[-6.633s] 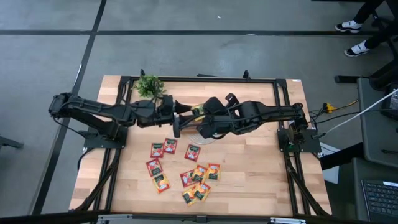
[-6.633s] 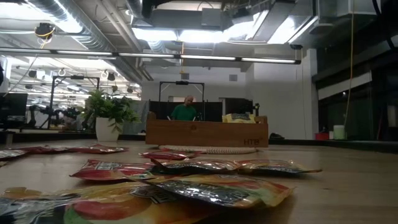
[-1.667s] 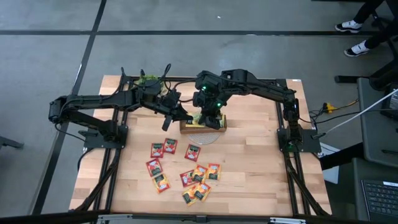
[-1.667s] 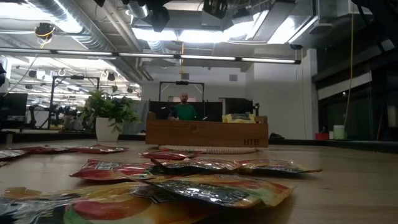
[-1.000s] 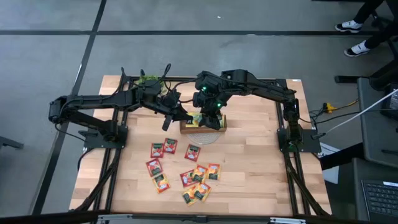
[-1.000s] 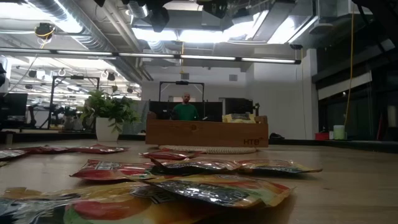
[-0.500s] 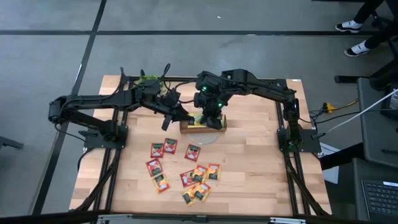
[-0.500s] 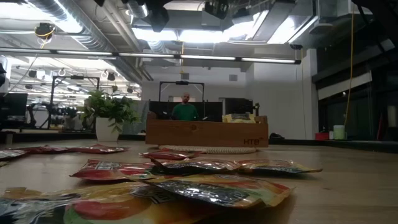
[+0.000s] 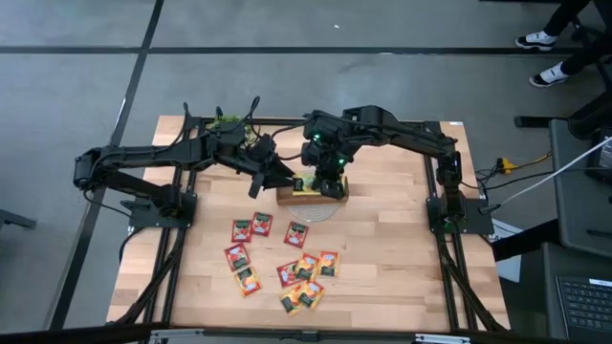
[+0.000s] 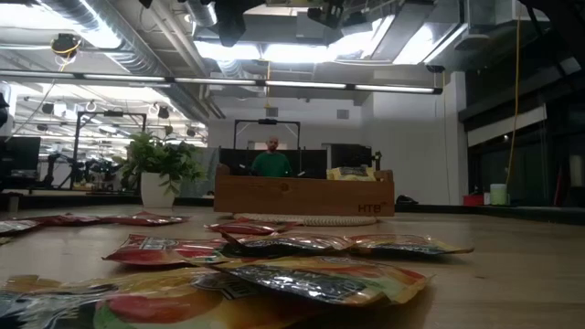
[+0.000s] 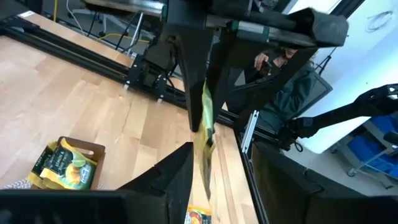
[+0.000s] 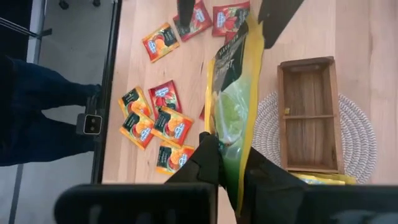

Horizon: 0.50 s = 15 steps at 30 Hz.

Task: Pick & Place Tea
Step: Put the yellow tea bag into the right section of the wooden organizer

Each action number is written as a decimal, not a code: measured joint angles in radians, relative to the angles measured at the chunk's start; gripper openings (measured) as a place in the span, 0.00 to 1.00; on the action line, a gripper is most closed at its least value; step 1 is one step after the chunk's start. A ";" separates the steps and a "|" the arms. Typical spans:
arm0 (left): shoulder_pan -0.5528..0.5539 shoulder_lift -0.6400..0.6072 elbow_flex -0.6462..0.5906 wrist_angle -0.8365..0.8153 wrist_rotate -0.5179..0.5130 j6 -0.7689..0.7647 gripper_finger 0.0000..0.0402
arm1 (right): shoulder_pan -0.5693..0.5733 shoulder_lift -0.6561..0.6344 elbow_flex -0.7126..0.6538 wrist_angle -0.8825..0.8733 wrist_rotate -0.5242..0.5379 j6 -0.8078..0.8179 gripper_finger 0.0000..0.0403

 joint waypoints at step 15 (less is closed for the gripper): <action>0.001 0.000 0.000 0.054 -0.085 0.017 0.37 | -0.001 -0.050 0.003 0.054 0.060 0.026 0.04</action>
